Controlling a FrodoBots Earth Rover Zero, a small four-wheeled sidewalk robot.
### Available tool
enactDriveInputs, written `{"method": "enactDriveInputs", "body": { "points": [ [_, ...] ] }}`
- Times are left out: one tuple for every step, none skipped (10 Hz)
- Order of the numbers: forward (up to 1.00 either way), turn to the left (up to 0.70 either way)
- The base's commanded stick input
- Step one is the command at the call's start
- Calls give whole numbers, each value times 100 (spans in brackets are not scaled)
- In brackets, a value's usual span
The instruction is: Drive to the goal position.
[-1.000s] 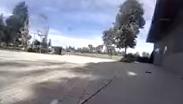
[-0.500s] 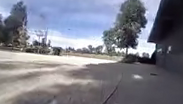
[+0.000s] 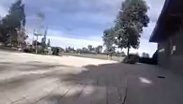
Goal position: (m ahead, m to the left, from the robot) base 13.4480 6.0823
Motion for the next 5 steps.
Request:
{"method": "enactDriveInputs", "body": {
  "points": [
    [100,0],
    [100,0],
    [100,0],
    [100,0],
    [100,0]
  ]
}}
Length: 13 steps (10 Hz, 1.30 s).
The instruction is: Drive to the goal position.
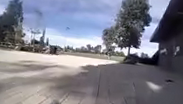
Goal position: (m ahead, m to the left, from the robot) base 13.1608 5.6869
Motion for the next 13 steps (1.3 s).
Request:
{"method": "enactDriveInputs", "body": {
  "points": [
    [100,0],
    [100,0],
    [100,0],
    [100,0],
    [100,0],
    [100,0],
    [100,0],
    [100,0],
    [100,0],
    [100,0],
    [100,0],
    [100,0],
    [100,0]
  ]
}}
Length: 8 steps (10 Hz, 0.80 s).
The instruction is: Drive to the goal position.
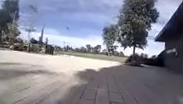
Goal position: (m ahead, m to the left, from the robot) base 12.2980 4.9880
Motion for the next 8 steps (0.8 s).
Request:
{"method": "enactDriveInputs", "body": {
  "points": [
    [100,0],
    [100,0],
    [100,0],
    [100,0],
    [100,1],
    [100,3],
    [100,33],
    [100,17]
  ]
}}
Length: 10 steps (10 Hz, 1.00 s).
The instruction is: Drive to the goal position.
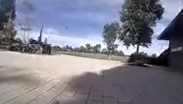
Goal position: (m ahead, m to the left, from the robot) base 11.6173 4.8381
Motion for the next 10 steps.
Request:
{"method": "enactDriveInputs", "body": {
  "points": [
    [100,0],
    [100,0],
    [100,0],
    [100,0],
    [100,0],
    [100,0],
    [100,0],
    [100,0],
    [100,0],
    [100,0]
  ]
}}
